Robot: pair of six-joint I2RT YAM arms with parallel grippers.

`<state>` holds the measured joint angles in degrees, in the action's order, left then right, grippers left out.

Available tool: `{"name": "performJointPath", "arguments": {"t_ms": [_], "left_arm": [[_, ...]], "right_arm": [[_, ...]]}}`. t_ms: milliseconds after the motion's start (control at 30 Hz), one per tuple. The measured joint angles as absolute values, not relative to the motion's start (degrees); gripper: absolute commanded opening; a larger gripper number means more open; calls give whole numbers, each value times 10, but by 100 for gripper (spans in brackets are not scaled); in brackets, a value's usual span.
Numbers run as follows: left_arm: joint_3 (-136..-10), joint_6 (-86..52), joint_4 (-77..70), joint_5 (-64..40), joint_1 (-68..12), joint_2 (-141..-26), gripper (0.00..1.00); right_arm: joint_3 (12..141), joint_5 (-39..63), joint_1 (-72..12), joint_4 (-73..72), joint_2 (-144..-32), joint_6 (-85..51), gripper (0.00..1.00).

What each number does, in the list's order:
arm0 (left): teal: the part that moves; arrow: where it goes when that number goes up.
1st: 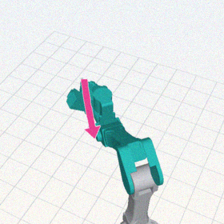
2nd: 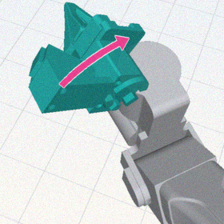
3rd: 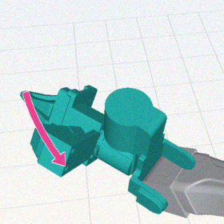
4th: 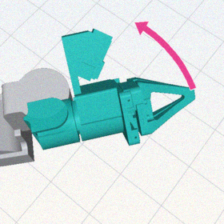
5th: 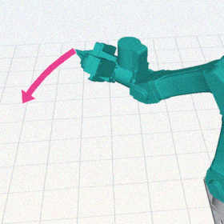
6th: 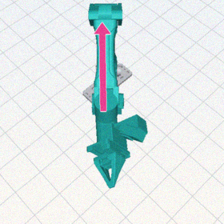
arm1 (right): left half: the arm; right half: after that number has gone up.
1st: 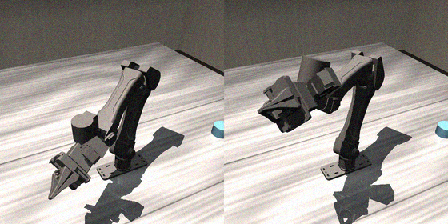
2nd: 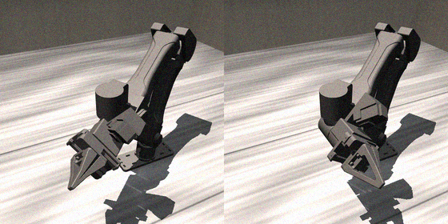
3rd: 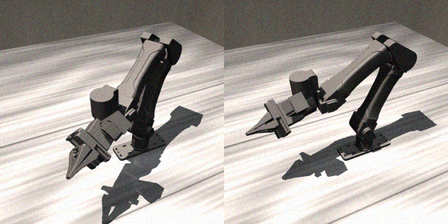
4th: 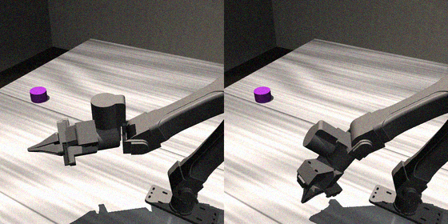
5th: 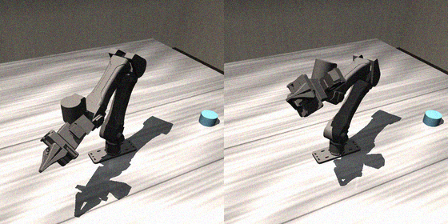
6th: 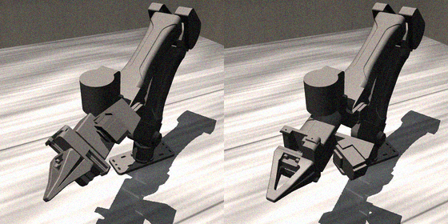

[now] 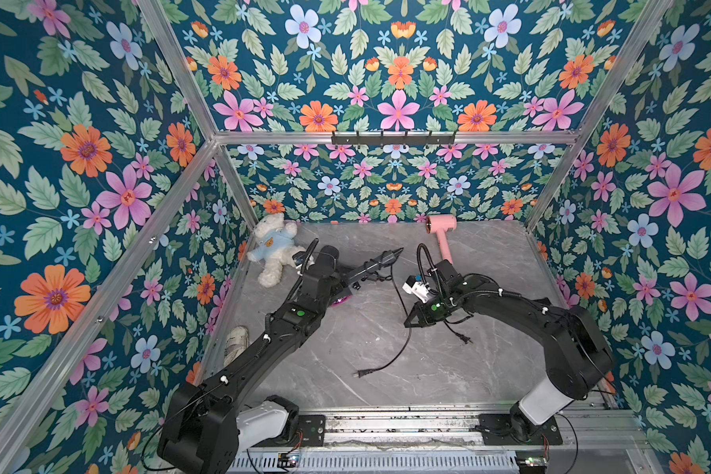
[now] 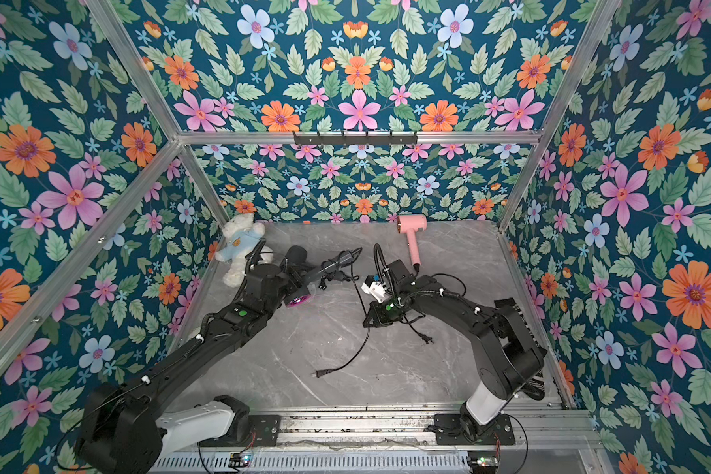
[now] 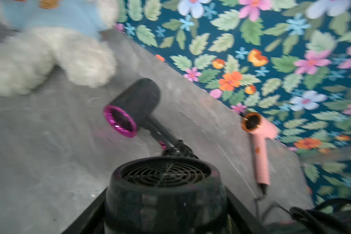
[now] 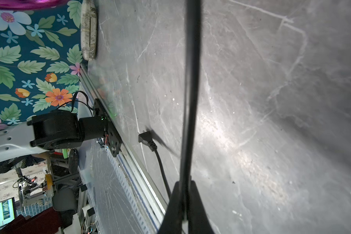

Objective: Wrap the cord around the hair dryer
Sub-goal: Wrap the power cord around the hair dryer.

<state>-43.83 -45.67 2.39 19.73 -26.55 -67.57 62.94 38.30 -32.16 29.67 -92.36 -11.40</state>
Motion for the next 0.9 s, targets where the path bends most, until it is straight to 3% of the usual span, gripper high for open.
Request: {"name": "performJointPath", "arguments": {"t_ms": [200,400,633,900], "left_arm": [[-426,-481,70,324,-262,-684,0],[-420,-492,95,400,-265,-679,0],[-460,-388,90,441,-271,-720,0],[-506,-205,114,362,-271,-758,0]], "right_arm": [[665,372,-336,338,-877,-114,0],[780,342,-368,409,-895,-95,0],[1044,243,-396,589,-985,-2,0],[1428,87,-397,800,-1175,109,0]]}}
